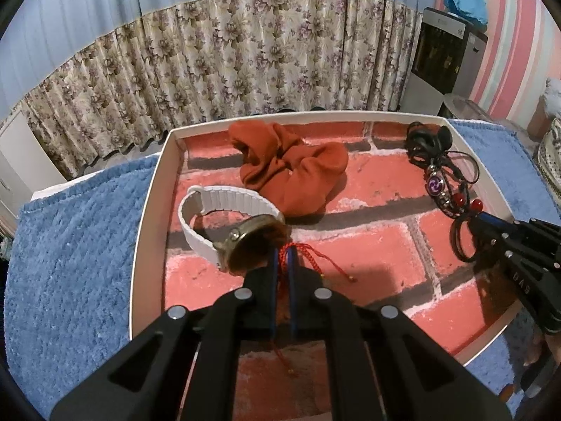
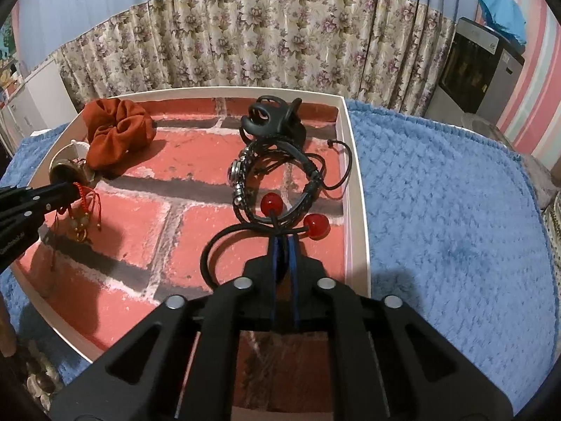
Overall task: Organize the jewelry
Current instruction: 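Open both grippers to drop the string bracelet and hair tie into the tray, then move the left gripper to the wooden bead bracelet while the right approaches the teardrop pendant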
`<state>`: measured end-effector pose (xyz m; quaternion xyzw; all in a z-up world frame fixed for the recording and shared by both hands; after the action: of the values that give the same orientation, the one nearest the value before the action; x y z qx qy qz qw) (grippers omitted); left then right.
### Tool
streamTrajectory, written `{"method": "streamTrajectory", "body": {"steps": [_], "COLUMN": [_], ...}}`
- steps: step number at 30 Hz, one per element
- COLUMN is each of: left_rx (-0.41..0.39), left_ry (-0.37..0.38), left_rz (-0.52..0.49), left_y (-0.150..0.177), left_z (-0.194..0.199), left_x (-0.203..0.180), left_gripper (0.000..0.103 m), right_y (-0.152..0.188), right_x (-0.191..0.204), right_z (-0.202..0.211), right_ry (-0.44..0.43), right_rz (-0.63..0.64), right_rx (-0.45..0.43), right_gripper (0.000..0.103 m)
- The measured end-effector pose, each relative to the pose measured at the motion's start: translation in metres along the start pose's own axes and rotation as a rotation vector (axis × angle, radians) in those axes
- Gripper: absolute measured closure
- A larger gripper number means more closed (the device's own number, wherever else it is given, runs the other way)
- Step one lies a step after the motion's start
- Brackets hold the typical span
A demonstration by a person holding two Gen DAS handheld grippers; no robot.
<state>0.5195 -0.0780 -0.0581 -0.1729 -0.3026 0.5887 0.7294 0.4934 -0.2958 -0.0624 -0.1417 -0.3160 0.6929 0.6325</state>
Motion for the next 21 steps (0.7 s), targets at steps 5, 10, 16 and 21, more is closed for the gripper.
{"method": "streamTrajectory", "body": {"steps": [5,10,16,21], "left_rx": [-0.004,-0.048,-0.179,-0.239], "left_ry": [0.006,0.026,0.006,-0.003], "left_rz": [0.013,0.026,0.076,0.139], "left_y": [0.000,0.004,0.013,0.025], "left_z": [0.013,0.044,0.105,0.145], "left_x": [0.002,0.010,0.033,0.058], "left_gripper": [0.096,0.074,0.027,0.014], "right_y": [-0.001,-0.004,0.006,0.023], "right_x": [0.003,0.004,0.015,0.030], "right_z": [0.020,0.051,0.101,0.136], "right_ry": [-0.034,-0.049,-0.045,-0.029], "right_rz": [0.020,0.019,0.045,0.088], "right_rx": [-0.037,-0.101,-0.194,-0.241], "right_gripper": [0.053,0.029,0.009,0.005]}}
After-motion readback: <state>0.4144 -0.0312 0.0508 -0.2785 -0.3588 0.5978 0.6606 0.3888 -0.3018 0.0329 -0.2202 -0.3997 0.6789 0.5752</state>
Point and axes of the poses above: each gripper's, at about its wrist camera, not at the fingertips, and z roughly against the way its jaws point, x to its left, y to its underside, the point moved 2 cm from there along -z, roughly the way its jaws point, and after that the axes turned 15 degrees about -y, right-handed, at the moved point
